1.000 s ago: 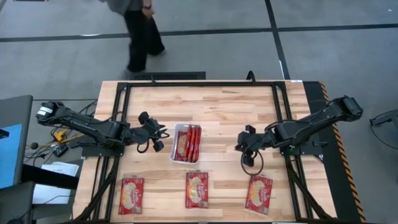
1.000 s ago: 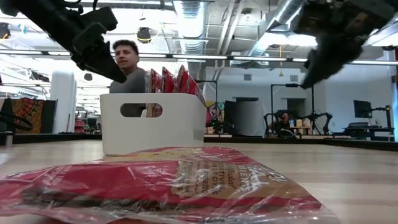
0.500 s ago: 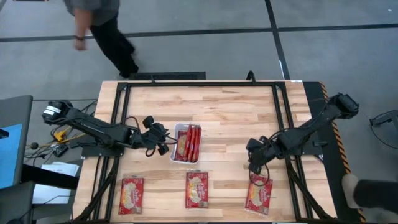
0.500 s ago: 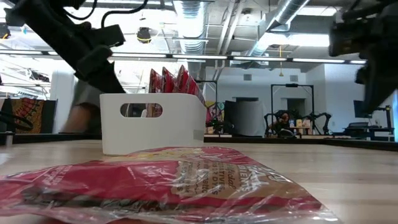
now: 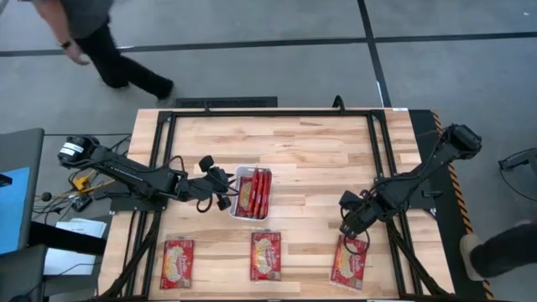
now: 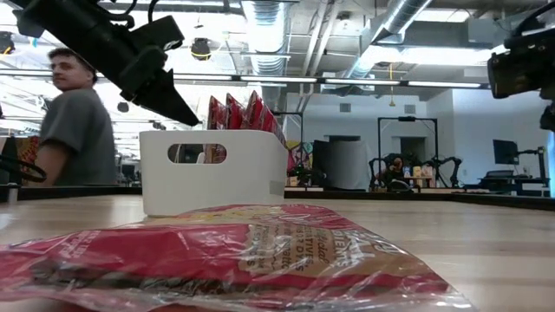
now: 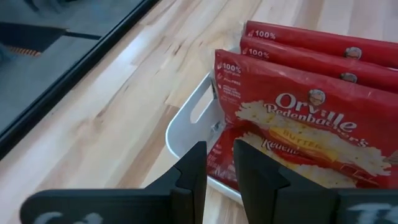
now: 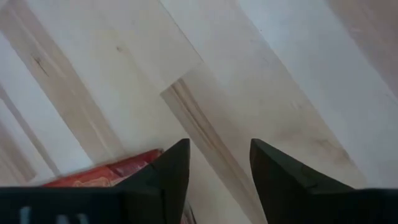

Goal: Sort popcorn bags into baskets
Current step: Put the red popcorn bag into the white bin

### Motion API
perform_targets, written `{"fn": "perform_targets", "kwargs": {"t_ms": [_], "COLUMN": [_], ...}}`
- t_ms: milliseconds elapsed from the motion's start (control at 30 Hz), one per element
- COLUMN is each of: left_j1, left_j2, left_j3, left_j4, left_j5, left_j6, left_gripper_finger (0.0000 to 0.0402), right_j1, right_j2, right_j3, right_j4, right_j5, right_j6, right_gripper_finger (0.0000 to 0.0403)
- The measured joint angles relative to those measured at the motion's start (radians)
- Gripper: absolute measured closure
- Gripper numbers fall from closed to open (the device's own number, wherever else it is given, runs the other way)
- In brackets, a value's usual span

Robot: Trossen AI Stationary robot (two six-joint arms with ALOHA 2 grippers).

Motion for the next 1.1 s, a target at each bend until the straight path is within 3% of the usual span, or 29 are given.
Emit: {"fn": "perform_targets", "kwargs": {"t_ms": [300, 733, 933, 1100], "left_j1": [0.000, 0.000, 0.001, 0.001], "left_j2": [0.000, 0.000, 0.000, 0.000], "left_j3": [0.000, 0.000, 0.000, 0.000], "left_j4": [0.001, 0.008, 0.015, 0.015], "left_j5": [-0.050, -0.074, -0.074, -0.075], "left_j6": [-0.021, -0.026, -0.032, -0.031], "left_gripper_finger": [0.0331, 0.0331, 0.0331, 0.0331], "right_j1": [0.099, 0.173, 0.120, 0.029], "right_j2": [0.042, 0.310, 0.305, 0.249], "right_j3": [0.000, 0.009, 0.005, -0.001], "right_j4": [0.131, 0.232, 0.201, 0.147], "right_j5": [-0.036, -0.074, -0.036, 0.065], "right_j6": [0.015, 0.004, -0.123, -0.247], "right_gripper_finger": [0.0227, 0.0226, 0.0269, 0.0349]}}
